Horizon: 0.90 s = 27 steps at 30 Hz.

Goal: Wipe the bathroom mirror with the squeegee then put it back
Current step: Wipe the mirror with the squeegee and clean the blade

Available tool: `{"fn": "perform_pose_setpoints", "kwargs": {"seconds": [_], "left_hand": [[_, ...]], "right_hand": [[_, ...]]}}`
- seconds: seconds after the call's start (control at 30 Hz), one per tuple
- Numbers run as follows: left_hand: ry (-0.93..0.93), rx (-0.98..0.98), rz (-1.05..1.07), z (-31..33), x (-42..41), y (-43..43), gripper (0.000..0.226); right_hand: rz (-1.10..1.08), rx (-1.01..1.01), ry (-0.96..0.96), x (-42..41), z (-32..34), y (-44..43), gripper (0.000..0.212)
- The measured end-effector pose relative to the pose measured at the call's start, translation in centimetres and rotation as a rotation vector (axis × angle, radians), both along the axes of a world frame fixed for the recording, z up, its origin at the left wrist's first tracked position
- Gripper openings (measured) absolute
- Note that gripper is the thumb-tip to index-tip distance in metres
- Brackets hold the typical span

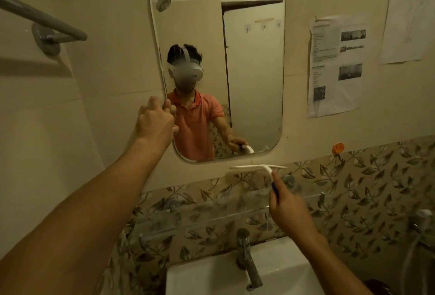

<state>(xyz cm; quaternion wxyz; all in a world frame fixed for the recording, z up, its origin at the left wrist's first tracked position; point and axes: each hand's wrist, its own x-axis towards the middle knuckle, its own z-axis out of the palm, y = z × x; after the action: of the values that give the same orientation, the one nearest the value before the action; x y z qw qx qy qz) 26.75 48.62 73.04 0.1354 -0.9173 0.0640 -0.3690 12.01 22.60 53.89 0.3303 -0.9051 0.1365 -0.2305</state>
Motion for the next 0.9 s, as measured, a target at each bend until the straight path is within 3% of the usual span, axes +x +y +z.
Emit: {"fn": "perform_pose_setpoints", "kwargs": {"seconds": [0.27,0.57,0.7,0.9], "left_hand": [[0.017,-0.004,0.005,0.0,0.2,0.1,0.08],[-0.001,0.005,0.005,-0.2,0.9,0.3,0.082],[-0.004,0.03,0.026,-0.3,0.7,0.2,0.082],[-0.001,-0.011,0.012,-0.2,0.8,0.1,0.082]], "right_hand": [[0.001,0.037,-0.172,-0.1,5.1,-1.9,0.062],[0.038,-0.015,-0.121,0.6,3.8,-2.4,0.066],[0.064,-0.06,0.007,-0.4,2.1,-2.1,0.062],[0.071,0.013,-0.155,-1.6,3.9,-1.2,0.066]]}}
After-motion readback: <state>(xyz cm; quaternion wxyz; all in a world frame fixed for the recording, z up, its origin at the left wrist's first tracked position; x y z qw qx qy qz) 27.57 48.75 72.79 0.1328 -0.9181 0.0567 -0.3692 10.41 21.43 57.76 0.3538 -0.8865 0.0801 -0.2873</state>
